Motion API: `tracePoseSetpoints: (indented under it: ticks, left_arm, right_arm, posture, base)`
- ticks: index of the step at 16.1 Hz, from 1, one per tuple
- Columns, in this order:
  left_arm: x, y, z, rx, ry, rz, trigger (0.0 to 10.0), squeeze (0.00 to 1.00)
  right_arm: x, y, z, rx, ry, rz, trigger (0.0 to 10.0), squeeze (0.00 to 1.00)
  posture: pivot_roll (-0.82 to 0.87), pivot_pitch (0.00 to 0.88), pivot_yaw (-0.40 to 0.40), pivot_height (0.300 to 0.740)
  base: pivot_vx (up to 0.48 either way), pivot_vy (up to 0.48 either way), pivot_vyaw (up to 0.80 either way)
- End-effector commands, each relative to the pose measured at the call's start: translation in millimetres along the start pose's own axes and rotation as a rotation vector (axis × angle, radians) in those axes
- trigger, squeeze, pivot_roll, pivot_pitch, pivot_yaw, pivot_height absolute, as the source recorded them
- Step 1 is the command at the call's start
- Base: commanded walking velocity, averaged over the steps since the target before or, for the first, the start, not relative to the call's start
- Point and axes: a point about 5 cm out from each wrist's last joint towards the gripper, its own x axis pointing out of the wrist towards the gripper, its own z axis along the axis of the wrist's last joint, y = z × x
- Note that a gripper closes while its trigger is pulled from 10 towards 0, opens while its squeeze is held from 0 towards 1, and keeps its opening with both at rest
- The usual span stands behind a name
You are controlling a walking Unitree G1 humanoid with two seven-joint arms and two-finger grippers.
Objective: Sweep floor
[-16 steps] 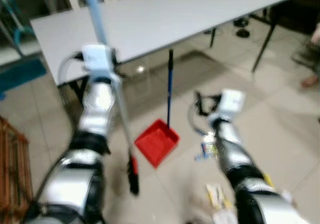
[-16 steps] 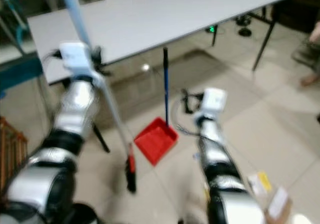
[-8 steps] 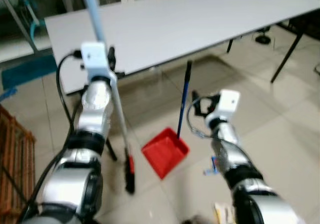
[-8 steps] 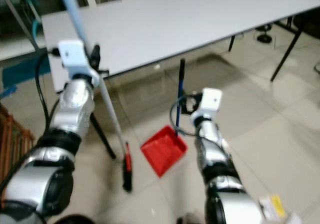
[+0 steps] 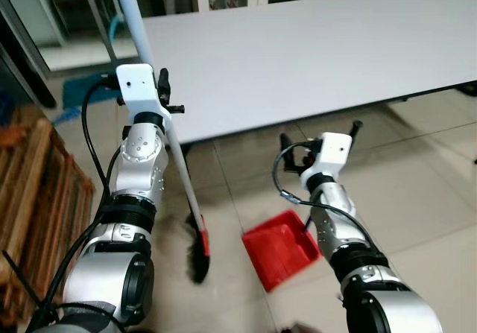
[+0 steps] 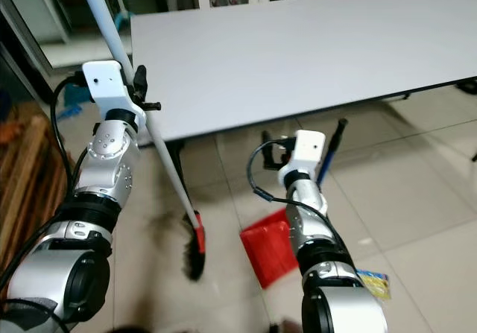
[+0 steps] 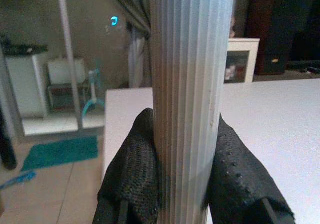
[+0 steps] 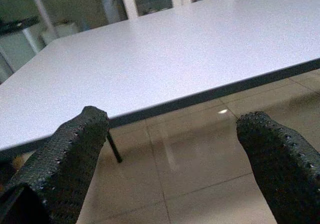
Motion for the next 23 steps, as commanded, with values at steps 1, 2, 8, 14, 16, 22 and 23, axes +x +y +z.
tracePoseSetpoints:
  ticks: [1,2,8,14,16,22,23]
  left_arm:
    - [5.0,-11.6,16.7,-0.013,-0.065,-0.03,10.0,0.0]
    - [5.0,-11.8,16.6,-0.01,-0.065,-0.032,10.0,0.0]
    - [2.5,-20.1,14.3,-0.024,-0.067,-0.057,10.0,0.0]
    - [-0.4,-25.2,12.7,-0.036,-0.066,-0.071,10.0,0.0]
    - [-1.6,-26.6,11.5,-0.039,-0.063,-0.068,10.0,0.0]
    - [-7.4,-31.8,1.8,-0.046,-0.032,-0.077,10.0,0.0]
    - [-8.0,-32.1,0.9,-0.046,-0.028,-0.077,10.0,0.0]
  right_arm:
    - [-1.5,-9.4,0.7,-0.004,0.003,-0.025,10.0,0.0]
    - [-1.4,-8.8,0.4,-0.003,0.005,-0.023,10.0,0.0]
    - [-1.2,-7.6,-0.3,0.005,0.01,-0.013,10.0,0.0]
    - [-1.5,-1.4,-3.1,0.013,0.023,0.032,10.0,0.0]
    - [-2.2,-0.1,-4.2,0.005,0.027,0.045,10.0,0.0]
    - [-2.7,1.0,-4.0,-0.011,0.019,0.056,10.0,0.0]
    - [-3.2,1.0,-5.3,0.008,0.024,0.048,10.0,0.0]
  posture:
    - [-0.04,0.011,0.037,0.74]
    - [-0.04,0.008,0.039,0.74]
    - [-0.05,0.0,0.042,0.74]
    - [-0.05,0.0,0.044,0.74]
    - [-0.05,0.0,0.044,0.74]
    - [-0.05,0.0,0.046,0.74]
    - [-0.05,0.0,0.046,0.74]
  base:
    - [0.48,0.0,0.0]
    - [0.416,0.0,0.0]
    - [0.055,0.0,0.0]
    - [0.0,0.0,0.0]
    - [0.0,0.0,0.0]
    - [0.0,0.0,0.36]
    - [0.0,0.0,0.0]
